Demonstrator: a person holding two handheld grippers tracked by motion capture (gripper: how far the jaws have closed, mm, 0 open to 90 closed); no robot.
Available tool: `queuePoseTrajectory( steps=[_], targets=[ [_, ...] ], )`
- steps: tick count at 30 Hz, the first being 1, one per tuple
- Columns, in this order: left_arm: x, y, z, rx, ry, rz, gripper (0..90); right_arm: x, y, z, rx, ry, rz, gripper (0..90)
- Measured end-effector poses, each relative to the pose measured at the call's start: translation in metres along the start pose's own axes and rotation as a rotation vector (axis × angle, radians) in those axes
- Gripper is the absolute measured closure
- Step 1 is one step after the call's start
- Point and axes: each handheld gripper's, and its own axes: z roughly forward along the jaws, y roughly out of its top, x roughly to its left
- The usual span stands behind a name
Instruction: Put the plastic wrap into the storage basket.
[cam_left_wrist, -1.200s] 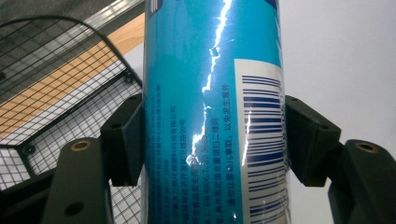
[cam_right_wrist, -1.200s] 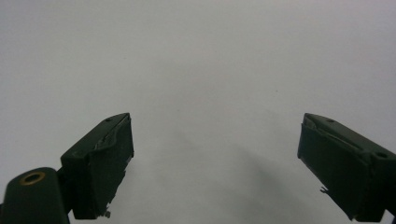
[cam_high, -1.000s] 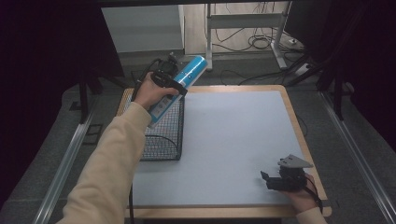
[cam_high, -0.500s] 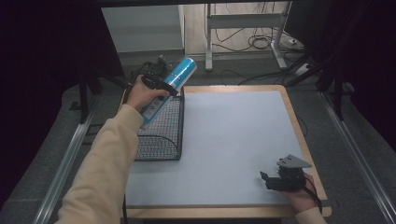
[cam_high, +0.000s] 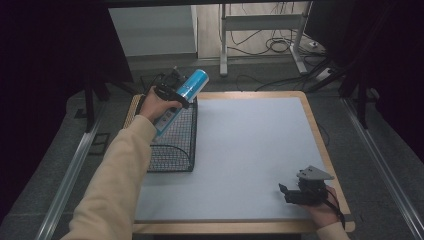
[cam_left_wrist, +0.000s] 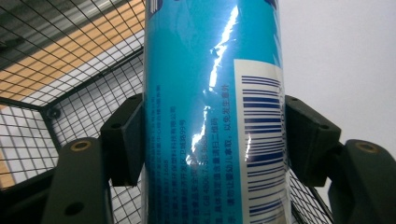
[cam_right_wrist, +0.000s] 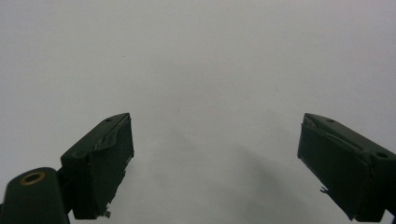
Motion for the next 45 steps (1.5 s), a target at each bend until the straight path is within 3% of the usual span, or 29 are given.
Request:
queuePoseTrajectory(
  steps=[2,14,18,27,39,45],
  targets=[
    [-0.001,0.0,0.005,0.001,0.021,0.005,32.0,0.0,0.0,0.0,0.0,0.0,0.0,10.8],
    [-0.002,-0.001,0.028,0.052,0.037,0.008,32.0,-0.001,0.0,0.0,0.0,0.0,0.0,10.8],
    [-0.006,-0.001,0.034,0.073,0.073,0.022,32.0,0.0,0.0,0.0,0.0,0.001,0.0,10.8],
    [-0.001,-0.005,0.05,0.106,0.089,0.007,31.9,0.0,0.0,0.0,0.006,0.003,-0.002,10.9],
    [0.003,-0.007,0.057,0.126,0.112,-0.001,31.7,0.0,0.0,0.0,0.009,0.003,-0.003,10.8],
    [0.002,-0.008,0.058,0.116,0.138,0.032,30.5,0.0,0.0,0.001,0.008,0.005,-0.005,10.8]
  ],
)
